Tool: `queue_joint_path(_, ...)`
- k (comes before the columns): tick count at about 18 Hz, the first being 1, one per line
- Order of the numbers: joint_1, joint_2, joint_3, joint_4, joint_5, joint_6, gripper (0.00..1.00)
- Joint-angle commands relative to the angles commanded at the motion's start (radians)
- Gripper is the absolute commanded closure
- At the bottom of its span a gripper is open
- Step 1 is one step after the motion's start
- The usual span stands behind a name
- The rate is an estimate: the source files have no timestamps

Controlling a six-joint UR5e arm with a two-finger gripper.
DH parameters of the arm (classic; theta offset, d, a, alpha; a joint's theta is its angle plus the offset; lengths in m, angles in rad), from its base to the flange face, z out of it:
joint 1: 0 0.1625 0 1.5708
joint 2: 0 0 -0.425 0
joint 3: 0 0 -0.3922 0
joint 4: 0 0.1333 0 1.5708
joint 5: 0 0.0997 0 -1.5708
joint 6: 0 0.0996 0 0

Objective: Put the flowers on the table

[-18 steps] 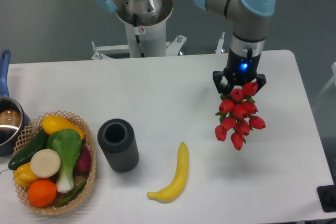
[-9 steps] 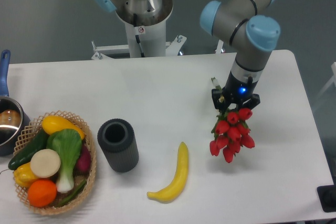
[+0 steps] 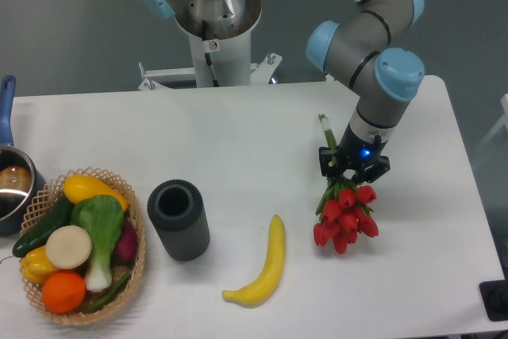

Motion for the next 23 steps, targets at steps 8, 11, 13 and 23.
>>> queue_joint_path(8, 0.009, 0.018, 0.009, 0.003, 0.006, 0.015, 0.00)
queue_joint_path(11, 0.002, 0.087, 0.005, 0.002, 0.014, 0.014, 0.00)
queue_joint_path(13, 0.008, 0.130, 0.012, -0.006, 0.055, 0.017, 0.00)
queue_joint_path(23, -0.017, 0.319, 0.129, -0.210, 0.121, 0.297, 0.00)
